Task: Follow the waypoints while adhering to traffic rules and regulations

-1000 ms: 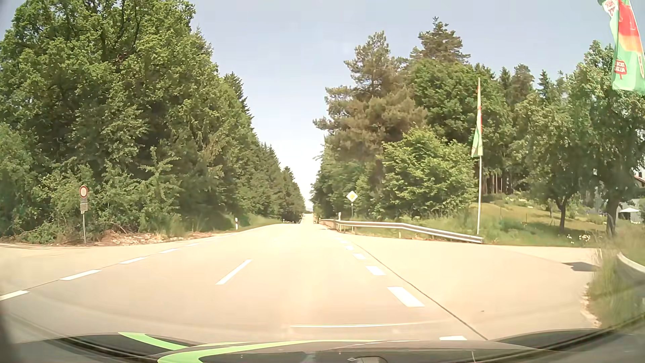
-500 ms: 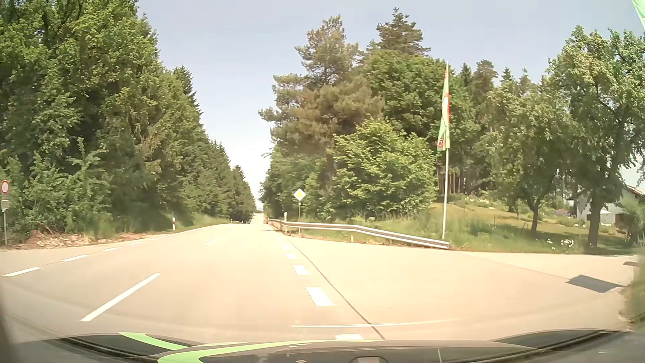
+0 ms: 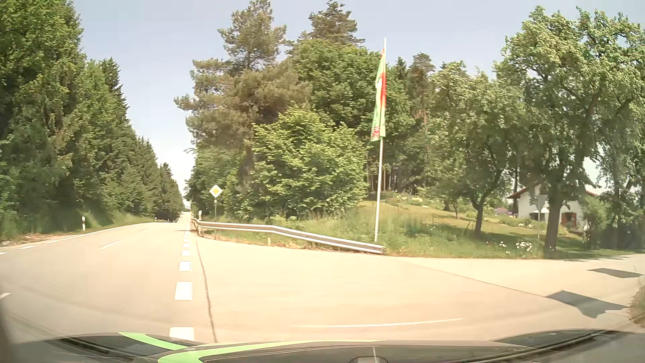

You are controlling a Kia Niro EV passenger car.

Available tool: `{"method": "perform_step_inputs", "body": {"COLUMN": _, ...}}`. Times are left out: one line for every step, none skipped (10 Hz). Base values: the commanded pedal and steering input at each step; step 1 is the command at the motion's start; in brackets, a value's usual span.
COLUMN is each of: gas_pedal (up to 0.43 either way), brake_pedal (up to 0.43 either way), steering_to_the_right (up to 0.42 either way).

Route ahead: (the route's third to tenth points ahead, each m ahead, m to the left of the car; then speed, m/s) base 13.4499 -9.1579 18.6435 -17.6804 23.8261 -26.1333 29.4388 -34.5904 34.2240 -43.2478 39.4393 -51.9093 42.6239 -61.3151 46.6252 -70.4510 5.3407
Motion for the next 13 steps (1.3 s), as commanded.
{"method": "perform_step_inputs", "body": {"gas_pedal": 0.0, "brake_pedal": 0.0, "steering_to_the_right": 0.346}}
{"method": "perform_step_inputs", "body": {"gas_pedal": 0.0, "brake_pedal": 0.0, "steering_to_the_right": 0.356}}
{"method": "perform_step_inputs", "body": {"gas_pedal": 0.0, "brake_pedal": 0.0, "steering_to_the_right": 0.367}}
{"method": "perform_step_inputs", "body": {"gas_pedal": 0.0, "brake_pedal": 0.0, "steering_to_the_right": 0.373}}
{"method": "perform_step_inputs", "body": {"gas_pedal": 0.008, "brake_pedal": 0.0, "steering_to_the_right": 0.375}}
{"method": "perform_step_inputs", "body": {"gas_pedal": 0.059, "brake_pedal": 0.0, "steering_to_the_right": 0.375}}
{"method": "perform_step_inputs", "body": {"gas_pedal": 0.098, "brake_pedal": 0.0, "steering_to_the_right": 0.375}}
{"method": "perform_step_inputs", "body": {"gas_pedal": 0.098, "brake_pedal": 0.0, "steering_to_the_right": 0.376}}
{"method": "perform_step_inputs", "body": {"gas_pedal": 0.098, "brake_pedal": 0.0, "steering_to_the_right": 0.378}}
{"method": "perform_step_inputs", "body": {"gas_pedal": 0.098, "brake_pedal": 0.0, "steering_to_the_right": 0.381}}
{"method": "perform_step_inputs", "body": {"gas_pedal": 0.098, "brake_pedal": 0.0, "steering_to_the_right": 0.385}}
{"method": "perform_step_inputs", "body": {"gas_pedal": 0.098, "brake_pedal": 0.0, "steering_to_the_right": 0.385}}
{"method": "perform_step_inputs", "body": {"gas_pedal": 0.098, "brake_pedal": 0.0, "steering_to_the_right": 0.385}}
